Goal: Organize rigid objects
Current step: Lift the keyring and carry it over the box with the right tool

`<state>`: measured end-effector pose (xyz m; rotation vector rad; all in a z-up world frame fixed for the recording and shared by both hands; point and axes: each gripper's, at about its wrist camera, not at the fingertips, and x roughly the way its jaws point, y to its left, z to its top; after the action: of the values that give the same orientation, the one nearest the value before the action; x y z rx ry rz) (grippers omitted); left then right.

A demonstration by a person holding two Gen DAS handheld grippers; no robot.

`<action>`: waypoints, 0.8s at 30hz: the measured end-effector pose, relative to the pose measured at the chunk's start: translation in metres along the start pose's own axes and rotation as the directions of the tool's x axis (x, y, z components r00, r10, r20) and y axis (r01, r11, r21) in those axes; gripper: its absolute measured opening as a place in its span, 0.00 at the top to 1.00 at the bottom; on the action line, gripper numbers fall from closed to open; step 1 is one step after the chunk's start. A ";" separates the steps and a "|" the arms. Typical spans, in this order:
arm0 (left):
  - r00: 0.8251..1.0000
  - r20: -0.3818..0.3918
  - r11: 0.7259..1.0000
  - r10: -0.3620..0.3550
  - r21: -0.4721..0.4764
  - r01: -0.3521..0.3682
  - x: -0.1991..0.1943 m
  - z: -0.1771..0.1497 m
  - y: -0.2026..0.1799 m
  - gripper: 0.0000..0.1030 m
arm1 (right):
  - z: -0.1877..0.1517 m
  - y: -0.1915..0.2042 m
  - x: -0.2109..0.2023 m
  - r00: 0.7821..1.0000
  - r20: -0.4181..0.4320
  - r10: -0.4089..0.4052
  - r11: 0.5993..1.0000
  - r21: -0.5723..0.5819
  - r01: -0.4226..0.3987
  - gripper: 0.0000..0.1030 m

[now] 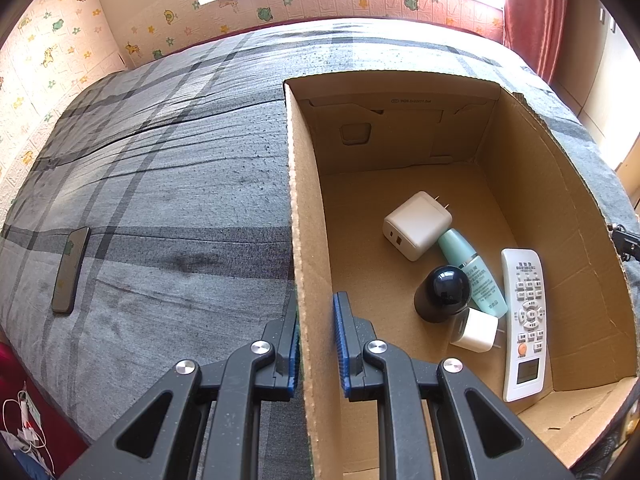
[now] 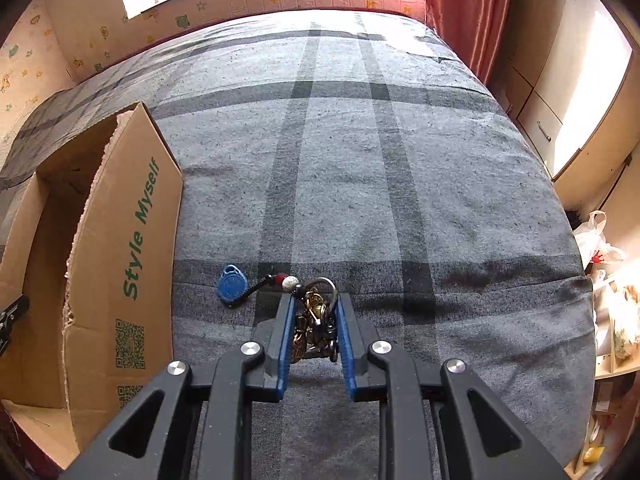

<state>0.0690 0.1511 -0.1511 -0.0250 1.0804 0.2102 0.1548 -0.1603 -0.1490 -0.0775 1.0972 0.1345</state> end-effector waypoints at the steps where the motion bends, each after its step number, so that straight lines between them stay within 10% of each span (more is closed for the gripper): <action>1: 1.000 0.000 1.000 0.000 0.000 0.000 0.000 0.000 0.000 0.84 | 0.003 0.002 -0.004 1.000 0.006 -0.001 1.000 -0.005 0.001 0.80; 24: 1.000 0.000 1.000 -0.019 -0.006 0.019 0.002 0.000 0.004 0.85 | 0.061 0.082 -0.078 0.981 0.131 0.146 0.982 -0.136 -0.128 0.80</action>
<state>0.0691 0.1552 -0.1529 -0.0407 1.0792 0.1963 0.1612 -0.0764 -0.0517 -0.1047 0.9519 0.3293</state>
